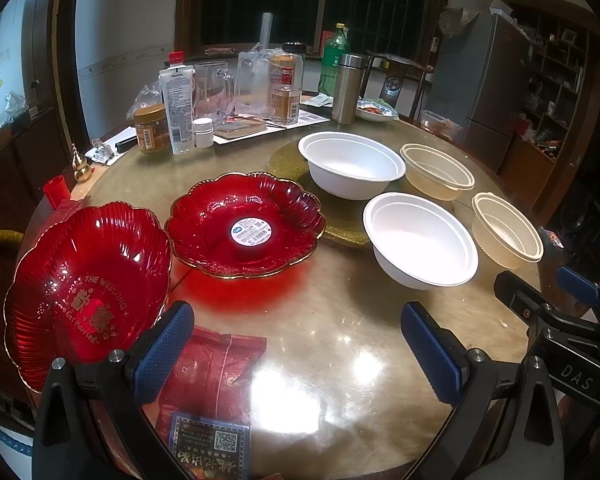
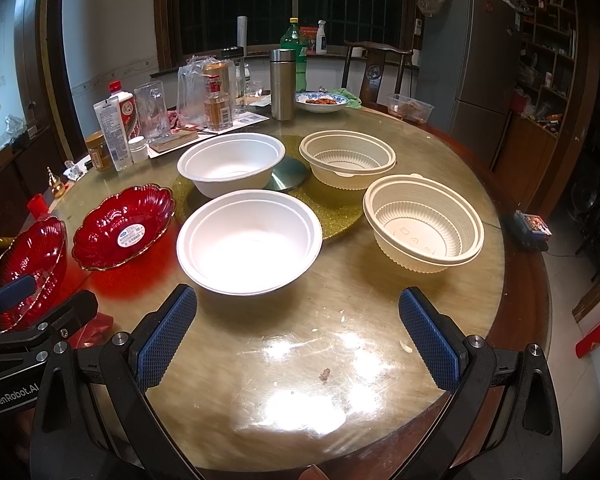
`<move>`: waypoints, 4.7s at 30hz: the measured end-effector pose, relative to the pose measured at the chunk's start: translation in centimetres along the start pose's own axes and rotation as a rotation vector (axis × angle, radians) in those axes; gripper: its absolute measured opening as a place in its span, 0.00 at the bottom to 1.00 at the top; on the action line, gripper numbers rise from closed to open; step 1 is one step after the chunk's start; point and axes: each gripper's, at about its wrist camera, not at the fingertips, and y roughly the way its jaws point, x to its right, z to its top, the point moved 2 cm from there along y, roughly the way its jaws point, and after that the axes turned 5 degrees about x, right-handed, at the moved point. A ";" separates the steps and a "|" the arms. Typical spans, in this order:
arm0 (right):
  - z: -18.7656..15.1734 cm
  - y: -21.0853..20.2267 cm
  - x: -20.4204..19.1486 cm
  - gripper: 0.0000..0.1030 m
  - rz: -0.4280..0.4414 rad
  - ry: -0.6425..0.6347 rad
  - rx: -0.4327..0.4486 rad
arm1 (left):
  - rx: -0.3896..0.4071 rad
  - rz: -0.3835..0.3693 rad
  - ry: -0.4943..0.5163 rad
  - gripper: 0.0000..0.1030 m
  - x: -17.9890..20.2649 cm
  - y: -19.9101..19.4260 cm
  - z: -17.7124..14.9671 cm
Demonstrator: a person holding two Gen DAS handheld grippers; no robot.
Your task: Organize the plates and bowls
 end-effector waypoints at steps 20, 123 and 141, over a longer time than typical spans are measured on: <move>-0.2 -0.1 0.0 1.00 0.001 0.001 -0.002 | 0.000 -0.001 0.003 1.00 0.1 -0.4 -0.1; 1.1 13.7 -10.6 0.57 0.680 0.611 -0.431 | -0.049 0.234 -0.236 0.79 -16.4 3.4 10.9; 1.5 18.2 -10.0 0.56 0.634 0.629 -0.471 | -0.374 0.226 -0.076 0.78 -10.4 17.5 10.8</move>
